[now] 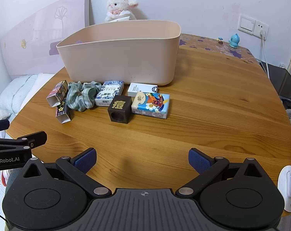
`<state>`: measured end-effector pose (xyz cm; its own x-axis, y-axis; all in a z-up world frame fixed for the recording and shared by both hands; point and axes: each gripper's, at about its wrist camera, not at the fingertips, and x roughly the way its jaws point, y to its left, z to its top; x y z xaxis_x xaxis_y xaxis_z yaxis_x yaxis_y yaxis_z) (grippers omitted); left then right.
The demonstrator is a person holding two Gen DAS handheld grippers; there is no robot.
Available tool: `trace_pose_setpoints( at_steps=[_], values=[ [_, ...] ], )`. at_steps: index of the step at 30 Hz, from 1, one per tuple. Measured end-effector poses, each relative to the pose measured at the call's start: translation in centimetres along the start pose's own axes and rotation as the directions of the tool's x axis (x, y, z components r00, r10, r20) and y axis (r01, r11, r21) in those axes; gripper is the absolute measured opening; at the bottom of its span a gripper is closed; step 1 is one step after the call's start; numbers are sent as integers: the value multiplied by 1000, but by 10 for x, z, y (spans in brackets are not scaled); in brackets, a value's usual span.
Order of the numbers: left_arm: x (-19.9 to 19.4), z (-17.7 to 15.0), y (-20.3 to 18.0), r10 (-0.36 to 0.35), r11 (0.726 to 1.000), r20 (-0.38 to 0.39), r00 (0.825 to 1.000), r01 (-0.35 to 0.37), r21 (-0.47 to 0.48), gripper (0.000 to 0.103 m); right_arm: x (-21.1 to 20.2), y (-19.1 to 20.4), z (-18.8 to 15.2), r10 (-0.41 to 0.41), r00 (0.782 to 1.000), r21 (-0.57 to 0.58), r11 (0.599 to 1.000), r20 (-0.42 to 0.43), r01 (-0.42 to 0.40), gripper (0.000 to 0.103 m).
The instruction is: Organize objects
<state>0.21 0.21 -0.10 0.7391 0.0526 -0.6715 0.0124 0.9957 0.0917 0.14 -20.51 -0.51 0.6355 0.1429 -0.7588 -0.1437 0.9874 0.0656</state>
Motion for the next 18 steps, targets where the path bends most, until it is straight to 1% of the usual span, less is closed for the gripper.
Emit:
trace_pose_setpoints(
  at_steps=[18],
  values=[
    [-1,-1,-1,-1,1000,-3,1000,1,4,103,1,-1,0,-5,1000,5,1000,0,5,103]
  ],
)
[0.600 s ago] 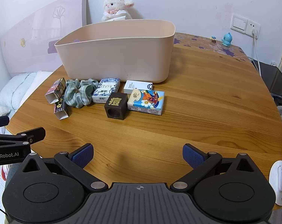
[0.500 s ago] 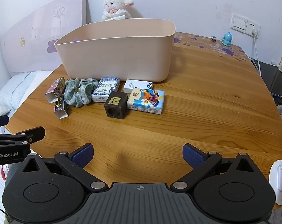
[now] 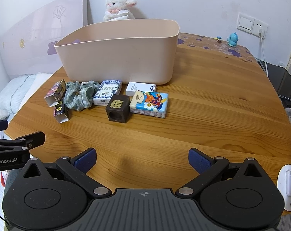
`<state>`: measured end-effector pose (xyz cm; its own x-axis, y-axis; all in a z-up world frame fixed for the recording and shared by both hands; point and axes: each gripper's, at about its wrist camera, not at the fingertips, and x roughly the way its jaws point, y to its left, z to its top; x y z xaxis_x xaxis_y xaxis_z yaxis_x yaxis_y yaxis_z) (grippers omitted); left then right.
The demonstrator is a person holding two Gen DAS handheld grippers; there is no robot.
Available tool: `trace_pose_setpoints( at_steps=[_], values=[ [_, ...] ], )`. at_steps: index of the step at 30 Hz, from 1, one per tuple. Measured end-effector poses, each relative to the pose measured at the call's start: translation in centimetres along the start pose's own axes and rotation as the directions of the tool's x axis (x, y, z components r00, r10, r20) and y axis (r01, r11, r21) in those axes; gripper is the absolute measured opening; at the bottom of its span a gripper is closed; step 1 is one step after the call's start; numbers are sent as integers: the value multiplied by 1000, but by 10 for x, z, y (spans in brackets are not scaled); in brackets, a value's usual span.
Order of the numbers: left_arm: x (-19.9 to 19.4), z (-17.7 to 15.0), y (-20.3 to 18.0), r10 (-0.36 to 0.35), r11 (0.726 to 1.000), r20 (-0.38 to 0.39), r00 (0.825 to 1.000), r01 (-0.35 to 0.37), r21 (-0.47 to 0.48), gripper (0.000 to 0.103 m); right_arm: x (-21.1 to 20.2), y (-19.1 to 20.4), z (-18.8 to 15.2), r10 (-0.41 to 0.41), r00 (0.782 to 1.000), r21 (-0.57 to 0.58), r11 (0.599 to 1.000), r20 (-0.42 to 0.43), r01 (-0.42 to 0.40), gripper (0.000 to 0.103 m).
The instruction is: Organize objects
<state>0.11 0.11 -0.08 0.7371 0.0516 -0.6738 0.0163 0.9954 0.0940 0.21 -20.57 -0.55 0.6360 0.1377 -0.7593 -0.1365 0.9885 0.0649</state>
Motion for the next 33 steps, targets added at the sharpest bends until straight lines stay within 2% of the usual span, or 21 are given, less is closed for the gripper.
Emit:
trace_pose_setpoints(
  at_steps=[27,33],
  values=[
    [4,1,3,2,1000,17,1000,-2,0,103,-3,9,2,-16,999,-26,1000,50,18,103],
    [8,3,6,6,1000,17,1000,-6,2,103,2,7,4,-9,999,-10,1000,45,9,94]
  ],
)
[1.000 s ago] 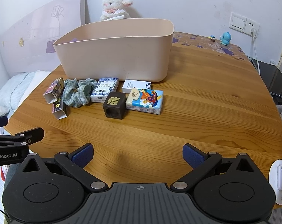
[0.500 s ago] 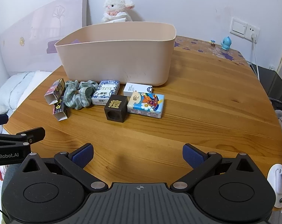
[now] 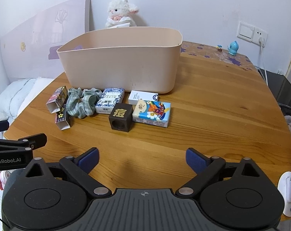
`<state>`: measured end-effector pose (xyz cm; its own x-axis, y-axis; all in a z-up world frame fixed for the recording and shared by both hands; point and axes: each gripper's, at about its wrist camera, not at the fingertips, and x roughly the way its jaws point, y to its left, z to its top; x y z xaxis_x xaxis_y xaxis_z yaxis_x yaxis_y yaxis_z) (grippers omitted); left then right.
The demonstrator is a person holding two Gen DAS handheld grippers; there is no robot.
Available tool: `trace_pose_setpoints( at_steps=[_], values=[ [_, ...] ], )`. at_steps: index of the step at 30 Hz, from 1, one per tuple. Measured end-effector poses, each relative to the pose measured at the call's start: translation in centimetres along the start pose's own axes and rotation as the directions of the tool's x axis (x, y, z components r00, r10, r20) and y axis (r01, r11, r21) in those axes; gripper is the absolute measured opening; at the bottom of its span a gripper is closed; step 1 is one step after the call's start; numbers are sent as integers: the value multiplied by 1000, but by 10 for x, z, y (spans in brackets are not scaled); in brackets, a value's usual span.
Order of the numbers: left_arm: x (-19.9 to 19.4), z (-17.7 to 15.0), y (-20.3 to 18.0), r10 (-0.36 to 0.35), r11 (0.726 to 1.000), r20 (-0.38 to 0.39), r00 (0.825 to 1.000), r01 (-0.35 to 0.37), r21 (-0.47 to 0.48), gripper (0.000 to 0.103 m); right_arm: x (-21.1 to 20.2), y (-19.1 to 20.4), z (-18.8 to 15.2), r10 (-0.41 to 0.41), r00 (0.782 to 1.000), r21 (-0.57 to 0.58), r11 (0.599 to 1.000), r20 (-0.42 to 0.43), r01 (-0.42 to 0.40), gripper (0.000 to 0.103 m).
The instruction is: Organize objects
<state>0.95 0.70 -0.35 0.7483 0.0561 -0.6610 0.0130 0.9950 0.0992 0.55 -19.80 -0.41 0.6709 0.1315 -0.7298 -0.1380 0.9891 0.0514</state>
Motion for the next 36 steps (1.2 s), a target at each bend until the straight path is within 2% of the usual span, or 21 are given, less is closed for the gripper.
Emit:
trace_pose_setpoints(
  at_steps=[7,22,30,36],
  values=[
    [5,3,0,-10,1000,0,1000,10,-1,103,7,0,1,9,1000,7,1000,-5,-9,88],
    [34,16,8,-12,1000,-14,1000,12,-19,103,33,9,11,18,1000,-10,1000,2,-18,84],
    [53,24,16,-25,998,-21,999,24,-56,103,51,13,20,15,1000,-14,1000,4,-15,75],
    [61,30,21,-30,996,-15,999,29,-87,103,60,21,25,23,1000,-30,999,10,-23,74]
  ],
)
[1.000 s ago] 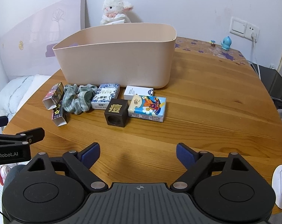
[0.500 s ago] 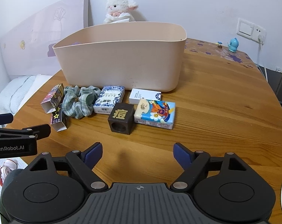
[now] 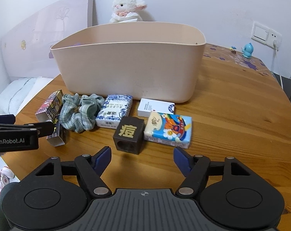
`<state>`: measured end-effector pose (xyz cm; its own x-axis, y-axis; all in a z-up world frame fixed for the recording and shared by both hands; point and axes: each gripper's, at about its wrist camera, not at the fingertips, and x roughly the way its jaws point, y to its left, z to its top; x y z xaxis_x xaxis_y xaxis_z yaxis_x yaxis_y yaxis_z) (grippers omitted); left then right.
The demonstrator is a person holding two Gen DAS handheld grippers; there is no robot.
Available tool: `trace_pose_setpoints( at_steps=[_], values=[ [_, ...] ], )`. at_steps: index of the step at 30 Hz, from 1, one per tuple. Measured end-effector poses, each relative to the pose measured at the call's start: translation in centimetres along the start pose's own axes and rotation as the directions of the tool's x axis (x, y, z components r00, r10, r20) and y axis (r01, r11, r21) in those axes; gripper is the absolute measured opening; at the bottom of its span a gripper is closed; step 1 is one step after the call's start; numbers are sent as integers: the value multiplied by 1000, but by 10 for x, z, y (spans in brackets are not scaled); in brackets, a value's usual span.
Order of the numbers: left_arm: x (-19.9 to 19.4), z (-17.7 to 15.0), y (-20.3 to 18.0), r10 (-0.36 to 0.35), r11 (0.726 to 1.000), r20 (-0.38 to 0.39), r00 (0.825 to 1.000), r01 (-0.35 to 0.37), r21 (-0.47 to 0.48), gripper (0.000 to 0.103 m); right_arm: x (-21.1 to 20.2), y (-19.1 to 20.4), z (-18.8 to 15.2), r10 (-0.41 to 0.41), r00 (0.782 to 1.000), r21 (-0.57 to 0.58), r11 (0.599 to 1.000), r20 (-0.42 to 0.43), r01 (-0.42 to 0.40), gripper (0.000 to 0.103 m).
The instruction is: Organize objects
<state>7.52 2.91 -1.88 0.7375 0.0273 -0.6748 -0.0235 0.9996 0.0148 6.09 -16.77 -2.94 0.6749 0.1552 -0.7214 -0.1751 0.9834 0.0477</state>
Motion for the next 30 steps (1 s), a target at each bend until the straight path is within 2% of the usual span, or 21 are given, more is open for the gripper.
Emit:
trace_pose_setpoints(
  at_steps=[8,9,10,13,19,24,30],
  values=[
    [3,11,8,13,1000,33,999,-12,-23,102,12,8,6,11,1000,-12,1000,0,-11,69],
    [3,12,9,13,1000,38,999,-12,-25,94,14,9,6,12,1000,-12,1000,1,-12,68],
    [3,14,9,11,1000,37,999,-10,-25,91,15,9,7,12,1000,-13,1000,2,-12,66],
    [10,16,11,5,1000,13,1000,-4,-29,89,22,12,9,10,1000,-14,1000,0,-10,61],
    [21,16,16,-11,998,-29,1000,9,-57,77,28,15,7,3,1000,-23,1000,-6,-3,47],
    [25,16,19,-39,997,-54,998,35,-75,58,28,16,6,17,1000,-24,1000,-8,-17,35],
    [25,15,17,-49,996,-57,997,44,-75,38,26,14,4,15,1000,-25,1000,-2,-15,32]
  ],
)
